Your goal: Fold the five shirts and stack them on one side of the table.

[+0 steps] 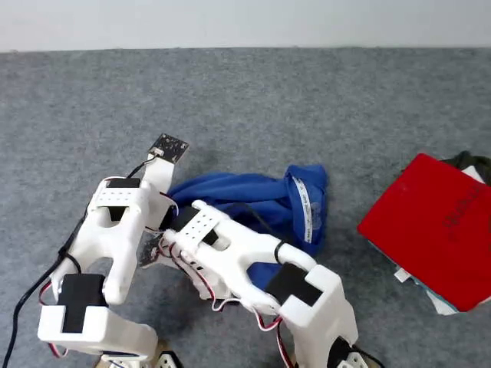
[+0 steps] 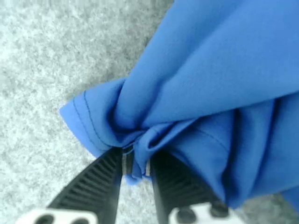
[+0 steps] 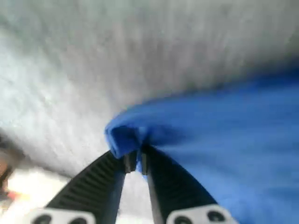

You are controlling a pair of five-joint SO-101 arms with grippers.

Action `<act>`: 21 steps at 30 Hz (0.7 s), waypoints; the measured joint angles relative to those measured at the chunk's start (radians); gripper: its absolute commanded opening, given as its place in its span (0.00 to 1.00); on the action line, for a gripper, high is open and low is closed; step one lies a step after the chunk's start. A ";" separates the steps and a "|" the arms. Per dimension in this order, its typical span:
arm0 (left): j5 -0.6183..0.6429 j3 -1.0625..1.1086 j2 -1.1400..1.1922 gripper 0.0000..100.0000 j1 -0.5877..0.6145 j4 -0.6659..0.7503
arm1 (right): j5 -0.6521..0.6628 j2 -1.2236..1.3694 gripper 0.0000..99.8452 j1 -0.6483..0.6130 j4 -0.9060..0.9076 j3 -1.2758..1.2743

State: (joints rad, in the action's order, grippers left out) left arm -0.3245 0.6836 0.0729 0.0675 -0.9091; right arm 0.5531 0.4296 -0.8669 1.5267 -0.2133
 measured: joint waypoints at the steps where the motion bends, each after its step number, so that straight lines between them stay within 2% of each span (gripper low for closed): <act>1: 0.000 0.002 0.000 0.02 0.000 0.000 | 0.008 0.003 0.01 0.043 0.018 0.000; 7: -0.002 0.002 0.000 0.02 0.000 0.000 | 0.021 0.002 0.01 0.278 0.149 0.058; 11: -0.002 0.002 0.000 0.02 0.000 0.000 | 0.021 0.002 0.01 0.382 0.207 0.140; 17: -0.002 0.002 0.000 0.02 0.000 0.000 | 0.006 -0.020 0.01 0.400 0.224 0.296; 21: -0.002 0.002 0.000 0.02 0.000 0.000 | -0.003 -0.149 0.01 0.400 0.224 0.381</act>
State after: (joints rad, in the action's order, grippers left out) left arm -0.3261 0.6851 0.0729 0.0675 -0.9091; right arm 0.5501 0.2808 -0.4664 1.7507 0.1672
